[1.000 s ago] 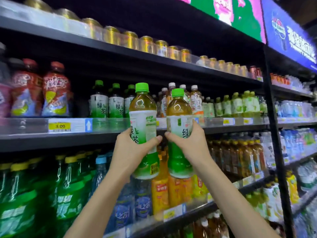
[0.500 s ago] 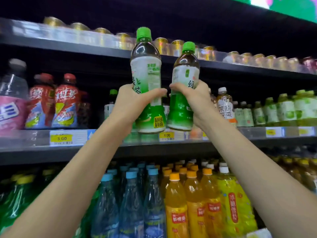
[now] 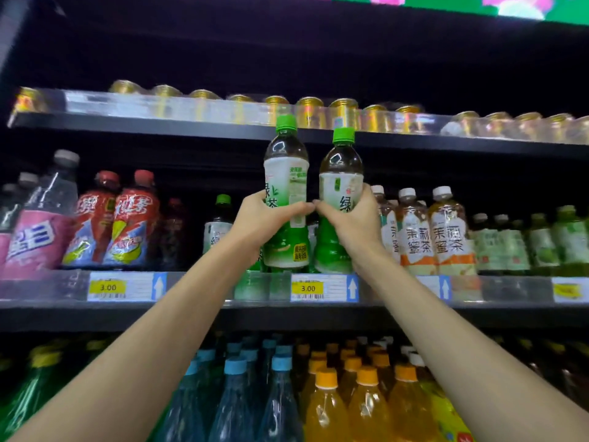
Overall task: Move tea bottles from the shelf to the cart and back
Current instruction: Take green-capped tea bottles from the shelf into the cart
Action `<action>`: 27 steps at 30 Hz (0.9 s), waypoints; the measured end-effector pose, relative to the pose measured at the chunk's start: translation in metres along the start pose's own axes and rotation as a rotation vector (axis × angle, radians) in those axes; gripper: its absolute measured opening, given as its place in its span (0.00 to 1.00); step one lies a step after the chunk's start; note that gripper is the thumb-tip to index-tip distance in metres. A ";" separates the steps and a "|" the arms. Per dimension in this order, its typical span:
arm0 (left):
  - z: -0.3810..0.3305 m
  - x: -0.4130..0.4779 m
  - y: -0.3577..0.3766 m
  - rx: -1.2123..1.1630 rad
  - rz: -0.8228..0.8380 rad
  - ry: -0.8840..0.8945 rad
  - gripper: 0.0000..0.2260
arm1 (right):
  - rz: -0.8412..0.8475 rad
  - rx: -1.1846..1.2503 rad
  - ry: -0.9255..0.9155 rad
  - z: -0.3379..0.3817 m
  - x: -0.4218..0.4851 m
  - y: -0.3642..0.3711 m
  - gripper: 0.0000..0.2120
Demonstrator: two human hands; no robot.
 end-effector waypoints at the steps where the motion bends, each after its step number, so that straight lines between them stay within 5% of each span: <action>1: 0.003 0.000 0.001 -0.001 -0.008 -0.011 0.14 | 0.016 -0.004 0.006 -0.004 0.000 0.000 0.21; 13: 0.028 0.006 -0.010 0.232 0.007 -0.027 0.20 | 0.341 -0.112 0.284 -0.042 0.018 0.007 0.31; 18: 0.034 0.004 -0.010 0.307 0.107 -0.094 0.17 | 0.353 -0.201 0.297 -0.043 0.020 0.003 0.33; 24: 0.050 0.010 -0.004 0.451 0.250 -0.159 0.34 | 0.404 -0.341 0.312 -0.039 0.029 -0.019 0.39; 27: 0.056 0.013 0.002 0.521 0.320 -0.172 0.31 | 0.428 -0.356 0.302 -0.039 0.030 -0.019 0.32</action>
Point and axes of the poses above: each hand's wrist, its own x-axis towards the middle knuckle, its own y-axis out of the palm, z = x × y, the point moved 3 cm from there along x, towards the middle knuckle, and after that the axes turned 15 degrees about y, right-handed, at the moved point
